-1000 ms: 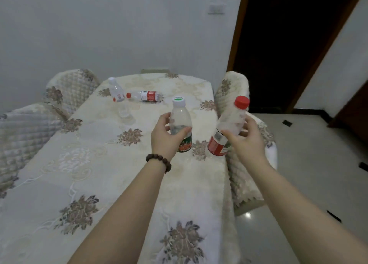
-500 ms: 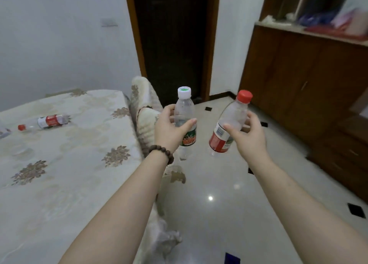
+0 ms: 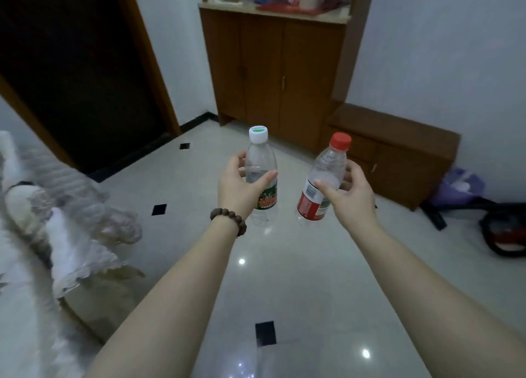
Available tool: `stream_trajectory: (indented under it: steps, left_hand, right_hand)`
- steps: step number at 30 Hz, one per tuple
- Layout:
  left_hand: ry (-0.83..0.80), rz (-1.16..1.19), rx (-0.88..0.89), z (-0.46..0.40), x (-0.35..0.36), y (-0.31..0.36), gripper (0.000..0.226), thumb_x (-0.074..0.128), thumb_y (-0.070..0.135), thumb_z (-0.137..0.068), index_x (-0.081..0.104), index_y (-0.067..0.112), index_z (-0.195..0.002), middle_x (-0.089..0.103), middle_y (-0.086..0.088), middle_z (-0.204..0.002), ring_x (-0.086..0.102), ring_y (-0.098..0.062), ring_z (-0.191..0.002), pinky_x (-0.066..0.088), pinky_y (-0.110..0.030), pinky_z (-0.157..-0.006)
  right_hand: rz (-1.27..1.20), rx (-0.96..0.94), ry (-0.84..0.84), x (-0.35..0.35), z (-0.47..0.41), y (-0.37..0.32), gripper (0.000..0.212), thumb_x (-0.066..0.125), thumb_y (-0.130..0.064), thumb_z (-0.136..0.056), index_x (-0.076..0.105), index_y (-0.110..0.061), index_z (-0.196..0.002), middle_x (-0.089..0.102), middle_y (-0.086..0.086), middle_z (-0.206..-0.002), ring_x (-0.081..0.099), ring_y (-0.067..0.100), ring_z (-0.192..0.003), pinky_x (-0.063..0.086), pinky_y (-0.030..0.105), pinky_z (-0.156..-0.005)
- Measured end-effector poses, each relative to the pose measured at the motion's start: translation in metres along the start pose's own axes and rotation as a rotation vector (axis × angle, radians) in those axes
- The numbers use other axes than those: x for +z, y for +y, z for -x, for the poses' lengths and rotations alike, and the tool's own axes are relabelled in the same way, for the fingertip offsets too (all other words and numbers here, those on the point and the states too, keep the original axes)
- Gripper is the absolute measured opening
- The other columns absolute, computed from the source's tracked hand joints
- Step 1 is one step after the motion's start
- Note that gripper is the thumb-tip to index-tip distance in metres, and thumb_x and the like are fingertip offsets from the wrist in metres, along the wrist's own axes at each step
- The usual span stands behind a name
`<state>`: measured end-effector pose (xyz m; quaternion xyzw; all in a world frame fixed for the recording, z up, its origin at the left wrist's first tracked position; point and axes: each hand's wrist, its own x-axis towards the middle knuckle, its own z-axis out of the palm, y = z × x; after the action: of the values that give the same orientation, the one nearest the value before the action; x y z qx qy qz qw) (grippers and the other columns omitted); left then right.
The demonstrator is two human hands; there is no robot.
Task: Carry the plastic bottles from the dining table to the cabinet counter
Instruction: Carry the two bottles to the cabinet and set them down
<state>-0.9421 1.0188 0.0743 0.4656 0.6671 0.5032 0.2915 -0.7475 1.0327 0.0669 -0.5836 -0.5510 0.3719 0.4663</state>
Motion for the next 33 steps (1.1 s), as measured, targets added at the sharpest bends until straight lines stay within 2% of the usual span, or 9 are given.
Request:
stream_trajectory:
  steps: [4,9,15,18,21,23,25,28,33]
  left_hand:
    - [-0.208,0.021,0.028,0.01,0.091,0.011,0.066,0.079,0.033,-0.074,0.044,0.025,-0.129,0.055,0.003,-0.126,0.053,-0.017,-0.117,0.047,-0.038,-0.096]
    - [-0.478,0.044,0.094,0.029,0.202,0.032,0.061,0.08,0.033,-0.074,0.043,0.031,-0.123,0.053,0.011,-0.114,0.051,-0.011,-0.109,0.046,-0.032,-0.091]
    - [-0.749,0.082,0.202,0.047,0.312,0.063,0.055,0.081,0.029,-0.073,0.044,0.032,-0.114,0.053,0.017,-0.105,0.052,-0.002,-0.095,0.043,-0.022,-0.081]
    - [-0.867,0.092,0.25,0.045,0.361,0.077,0.054,0.081,0.029,-0.072,0.047,0.03,-0.114,0.056,0.015,-0.105,0.056,-0.006,-0.099,0.044,-0.023,-0.082]
    - [-0.963,0.076,0.309,0.034,0.408,0.094,0.051,0.081,0.03,-0.073,0.046,0.032,-0.11,0.056,0.015,-0.105,0.055,-0.007,-0.099,0.044,-0.023,-0.083]
    - [-1.026,0.071,0.338,0.024,0.439,0.103,0.053,0.082,0.032,-0.072,0.048,0.032,-0.111,0.058,0.013,-0.109,0.056,-0.009,-0.103,0.048,-0.029,-0.088]
    - [-1.084,0.074,0.356,0.015,0.469,0.111,0.057,0.082,0.033,-0.07,0.049,0.029,-0.116,0.06,0.01,-0.115,0.058,-0.011,-0.107,0.05,-0.036,-0.093]
    - [-1.163,0.069,0.399,0.01,0.505,0.124,0.057,0.082,0.034,-0.071,0.048,0.029,-0.117,0.058,0.01,-0.116,0.057,-0.011,-0.108,0.05,-0.035,-0.094]
    - [-1.288,0.075,0.445,0.018,0.559,0.142,0.057,0.081,0.032,-0.073,0.047,0.027,-0.119,0.056,0.011,-0.114,0.055,-0.009,-0.106,0.049,-0.032,-0.092]
  right_hand:
    - [0.022,0.086,0.183,-0.077,-0.003,0.035,0.066,0.076,-0.031,-0.078,0.044,-0.027,-0.135,0.057,-0.01,-0.117,0.057,0.011,-0.1,0.045,0.023,-0.078]
    - [0.036,0.198,0.419,-0.169,0.007,0.078,0.059,0.077,-0.029,-0.076,0.049,-0.028,-0.128,0.064,-0.004,-0.115,0.061,0.012,-0.098,0.052,0.028,-0.079]
    - [0.04,0.327,0.702,-0.254,0.023,0.114,0.056,0.076,-0.027,-0.076,0.05,-0.026,-0.126,0.062,-0.007,-0.11,0.06,0.006,-0.09,0.046,0.019,-0.068]
    - [0.045,0.374,0.832,-0.284,0.018,0.128,0.059,0.076,-0.028,-0.076,0.049,-0.025,-0.128,0.061,-0.005,-0.113,0.06,0.007,-0.089,0.047,0.021,-0.068]
    - [0.063,0.414,0.942,-0.306,0.002,0.139,0.062,0.075,-0.03,-0.077,0.046,-0.025,-0.132,0.058,-0.005,-0.121,0.059,0.016,-0.099,0.049,0.029,-0.077]
    - [0.069,0.432,1.001,-0.317,-0.011,0.144,0.061,0.075,-0.03,-0.078,0.045,-0.026,-0.132,0.057,-0.006,-0.123,0.058,0.017,-0.103,0.05,0.034,-0.081]
    - [0.076,0.444,1.058,-0.328,-0.023,0.147,0.061,0.074,-0.03,-0.079,0.045,-0.028,-0.132,0.055,-0.009,-0.118,0.057,0.017,-0.103,0.05,0.034,-0.081]
    - [0.089,0.461,1.151,-0.347,-0.034,0.15,0.061,0.074,-0.029,-0.08,0.044,-0.027,-0.133,0.053,-0.012,-0.113,0.055,0.015,-0.1,0.047,0.031,-0.079]
    - [0.129,0.52,1.267,-0.376,-0.034,0.163,0.063,0.072,-0.028,-0.082,0.041,-0.026,-0.136,0.054,-0.003,-0.13,0.053,0.013,-0.1,0.047,0.032,-0.08]
